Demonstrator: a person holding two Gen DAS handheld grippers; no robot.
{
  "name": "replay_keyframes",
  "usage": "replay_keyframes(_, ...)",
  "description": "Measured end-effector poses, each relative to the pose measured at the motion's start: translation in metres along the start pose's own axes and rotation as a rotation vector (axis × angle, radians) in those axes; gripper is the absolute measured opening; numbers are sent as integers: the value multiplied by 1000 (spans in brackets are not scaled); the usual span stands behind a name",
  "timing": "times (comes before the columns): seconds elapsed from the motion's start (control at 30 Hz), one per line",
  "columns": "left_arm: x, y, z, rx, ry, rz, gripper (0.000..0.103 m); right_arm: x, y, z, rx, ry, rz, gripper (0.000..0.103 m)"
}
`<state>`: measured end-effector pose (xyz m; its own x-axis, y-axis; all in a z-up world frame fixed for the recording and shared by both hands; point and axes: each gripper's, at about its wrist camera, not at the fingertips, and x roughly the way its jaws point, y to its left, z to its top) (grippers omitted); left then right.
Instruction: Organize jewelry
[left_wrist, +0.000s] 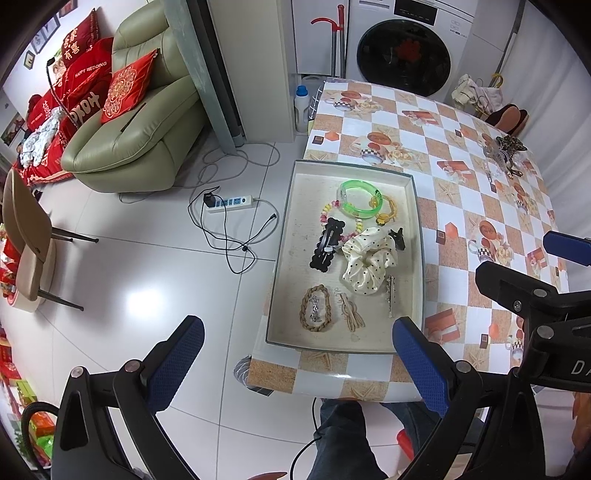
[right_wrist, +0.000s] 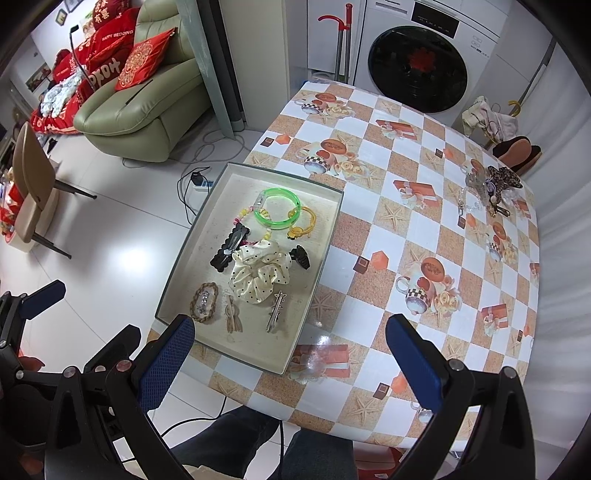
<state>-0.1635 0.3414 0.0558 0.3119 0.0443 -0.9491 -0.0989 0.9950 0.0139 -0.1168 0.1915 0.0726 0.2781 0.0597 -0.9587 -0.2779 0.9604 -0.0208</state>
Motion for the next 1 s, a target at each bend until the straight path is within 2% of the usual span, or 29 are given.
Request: replay_keyframes(1.0,2,4,-2,2,-3,7,103,0,0,0,1,1,1,103)
